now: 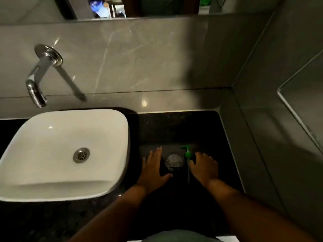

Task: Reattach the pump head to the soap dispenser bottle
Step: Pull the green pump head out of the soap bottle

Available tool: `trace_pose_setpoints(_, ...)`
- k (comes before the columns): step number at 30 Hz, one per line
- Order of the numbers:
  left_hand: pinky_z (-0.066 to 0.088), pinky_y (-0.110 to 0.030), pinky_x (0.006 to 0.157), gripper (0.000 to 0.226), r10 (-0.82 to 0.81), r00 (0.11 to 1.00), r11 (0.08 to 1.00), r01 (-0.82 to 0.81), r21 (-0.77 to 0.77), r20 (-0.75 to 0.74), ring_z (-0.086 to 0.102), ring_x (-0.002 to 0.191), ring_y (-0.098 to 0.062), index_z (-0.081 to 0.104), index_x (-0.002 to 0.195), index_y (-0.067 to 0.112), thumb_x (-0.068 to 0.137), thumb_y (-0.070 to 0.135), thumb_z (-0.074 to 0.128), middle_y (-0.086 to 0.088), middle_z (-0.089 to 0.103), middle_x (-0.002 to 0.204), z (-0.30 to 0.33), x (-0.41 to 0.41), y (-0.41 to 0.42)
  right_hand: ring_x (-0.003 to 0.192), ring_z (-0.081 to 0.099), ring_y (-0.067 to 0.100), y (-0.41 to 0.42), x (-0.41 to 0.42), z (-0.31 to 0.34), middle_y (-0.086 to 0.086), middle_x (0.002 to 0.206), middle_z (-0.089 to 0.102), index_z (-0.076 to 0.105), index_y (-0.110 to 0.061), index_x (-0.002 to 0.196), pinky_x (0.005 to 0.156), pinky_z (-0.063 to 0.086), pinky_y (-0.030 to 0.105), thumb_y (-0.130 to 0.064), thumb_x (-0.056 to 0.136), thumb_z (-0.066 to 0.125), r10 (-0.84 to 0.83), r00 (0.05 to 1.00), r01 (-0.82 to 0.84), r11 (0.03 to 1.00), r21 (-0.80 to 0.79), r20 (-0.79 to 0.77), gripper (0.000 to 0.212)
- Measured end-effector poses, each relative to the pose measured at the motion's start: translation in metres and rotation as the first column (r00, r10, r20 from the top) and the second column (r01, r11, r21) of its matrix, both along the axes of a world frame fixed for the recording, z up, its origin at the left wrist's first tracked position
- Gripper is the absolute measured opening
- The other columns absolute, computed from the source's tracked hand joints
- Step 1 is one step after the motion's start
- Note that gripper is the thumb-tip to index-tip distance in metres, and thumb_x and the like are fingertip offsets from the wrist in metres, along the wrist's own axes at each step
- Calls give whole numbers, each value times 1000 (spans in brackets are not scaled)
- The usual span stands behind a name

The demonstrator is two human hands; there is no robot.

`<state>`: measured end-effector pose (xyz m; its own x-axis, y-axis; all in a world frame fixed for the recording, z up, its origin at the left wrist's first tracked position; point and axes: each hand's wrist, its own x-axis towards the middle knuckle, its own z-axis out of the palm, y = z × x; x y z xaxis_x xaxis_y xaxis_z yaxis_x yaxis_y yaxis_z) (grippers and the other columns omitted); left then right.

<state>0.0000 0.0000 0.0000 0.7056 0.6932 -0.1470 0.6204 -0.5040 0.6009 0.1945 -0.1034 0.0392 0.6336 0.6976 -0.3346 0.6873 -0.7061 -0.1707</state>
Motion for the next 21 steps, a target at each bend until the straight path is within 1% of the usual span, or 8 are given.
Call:
trace_pose_setpoints(3, -5, -43, 112, 105, -20, 992, 993, 34, -114, 122, -5, 141, -6, 5, 147, 53, 66, 81, 66, 17, 13, 158, 0, 17, 4, 111, 58, 35, 11, -1, -4, 11, 117, 63, 57, -19, 114, 89, 46, 42, -51, 86, 52, -45, 999, 46, 998, 53, -20, 43)
trace_pose_setpoints(7, -4, -47, 111, 74, 4, 981, 991, 22, -135, 192, -1, 140, -3, 35, 129, 64, 65, 83, 66, 29, 16, 151, -1, 32, 11, 107, 61, 34, 26, 0, -5, 10, 113, 66, 58, -21, 110, 86, 49, 41, -53, 81, 59, -49, 996, 55, 995, 77, -77, 43)
trace_pose_setpoints(9, -7, -47, 111, 56, -3, 984, 988, 31, -151, 180, 0, 138, -1, 45, 114, 62, 65, 83, 64, 31, 19, 147, -1, 35, 16, 105, 62, 33, 31, 4, -5, 9, 110, 68, 59, -21, 107, 85, 50, 40, -50, 80, 63, -62, 993, 69, 995, 73, -96, 40)
trace_pose_setpoints(11, -12, -44, 109, 54, 16, 984, 981, 19, -193, 178, 1, 139, -1, 50, 109, 57, 64, 84, 63, 30, 24, 144, 2, 36, 19, 102, 63, 33, 36, 8, -3, 9, 107, 69, 60, -21, 104, 82, 51, 38, -46, 80, 65, -73, 990, 82, 994, 69, -121, 35)
trace_pose_setpoints(14, -22, -38, 105, 72, -4, 995, 962, 32, -273, 103, -2, 143, -3, 54, 124, 43, 66, 85, 60, 24, 25, 149, 5, 35, 28, 87, 65, 27, 48, 15, 9, 7, 97, 70, 63, -22, 96, 77, 54, 37, -41, 83, 66, -133, 959, 175, 973, 153, -250, 24)
trace_pose_setpoints(16, -26, -38, 103, 75, -22, 997, 954, 42, -298, 70, -6, 141, 0, 54, 127, 41, 67, 85, 60, 20, 25, 153, 7, 32, 29, 81, 64, 22, 58, 24, 24, 5, 93, 69, 64, -22, 97, 76, 57, 41, -38, 84, 67, -140, 921, 257, 920, 298, -362, 21)
trace_pose_setpoints(19, -25, -43, 105, 62, 4, 999, 946, 14, -324, 54, -3, 139, 2, 50, 115, 53, 63, 85, 63, 17, 28, 152, 9, 30, 28, 80, 63, 18, 75, 39, 58, 2, 91, 68, 65, -20, 99, 74, 56, 38, -30, 83, 71, -36, 886, 323, 763, 560, -462, 20)
trace_pose_setpoints(21, -24, -44, 106, 52, 28, 998, 948, -7, -318, 62, -2, 137, 3, 51, 103, 58, 60, 85, 66, 18, 30, 150, 9, 30, 26, 76, 62, 10, 86, 47, 84, -7, 86, 66, 64, -33, 96, 68, 54, 29, -29, 81, 71, 45, 877, 341, 642, 686, -478, 17)
